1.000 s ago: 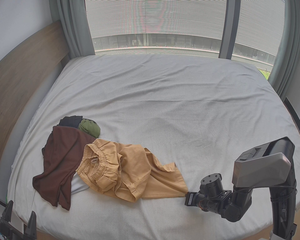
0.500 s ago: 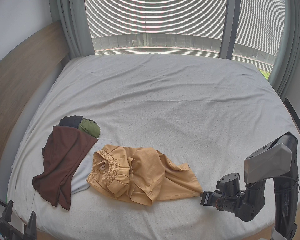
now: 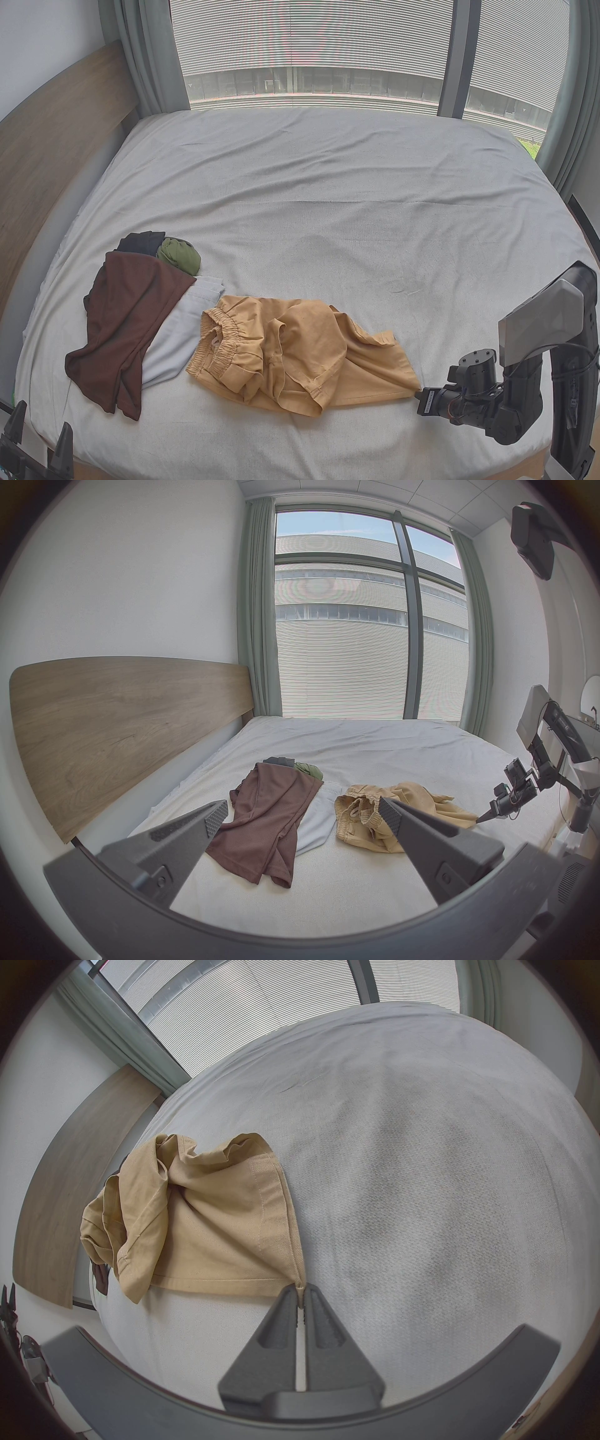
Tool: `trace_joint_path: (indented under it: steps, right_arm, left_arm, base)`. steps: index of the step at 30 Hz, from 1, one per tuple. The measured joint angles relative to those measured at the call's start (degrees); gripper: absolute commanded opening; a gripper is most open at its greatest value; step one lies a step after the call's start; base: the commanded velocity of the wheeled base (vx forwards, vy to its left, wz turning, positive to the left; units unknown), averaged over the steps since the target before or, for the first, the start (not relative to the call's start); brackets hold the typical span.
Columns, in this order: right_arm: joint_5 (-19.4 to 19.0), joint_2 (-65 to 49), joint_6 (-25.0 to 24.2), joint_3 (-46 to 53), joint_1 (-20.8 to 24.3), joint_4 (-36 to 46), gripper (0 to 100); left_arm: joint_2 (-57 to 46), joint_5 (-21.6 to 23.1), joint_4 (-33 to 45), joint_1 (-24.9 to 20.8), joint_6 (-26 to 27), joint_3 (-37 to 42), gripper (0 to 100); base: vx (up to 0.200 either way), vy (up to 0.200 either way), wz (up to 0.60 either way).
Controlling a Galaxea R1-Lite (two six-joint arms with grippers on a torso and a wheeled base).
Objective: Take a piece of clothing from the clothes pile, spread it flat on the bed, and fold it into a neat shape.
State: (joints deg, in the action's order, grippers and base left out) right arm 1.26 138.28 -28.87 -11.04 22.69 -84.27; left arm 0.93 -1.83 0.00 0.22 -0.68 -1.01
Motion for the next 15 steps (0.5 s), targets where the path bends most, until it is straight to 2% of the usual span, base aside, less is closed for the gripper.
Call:
trace_joint_path:
  steps: [6, 15]
  right_arm:
    - [-0.17, 1.19, 0.10, 2.06, -1.37, -3.64, 0]
    - [-1.12, 2.33, 1.08, 3.17, -2.27, -4.07, 0]
  left_arm:
    - [0.00, 0.02, 0.00, 0.02, 0.00, 0.00, 100]
    - [0.00, 0.00, 0.00, 0.02, 0.02, 0.00, 100]
  base:
    - [0.000, 0.000, 0.00]
    - [0.000, 0.000, 0.00]
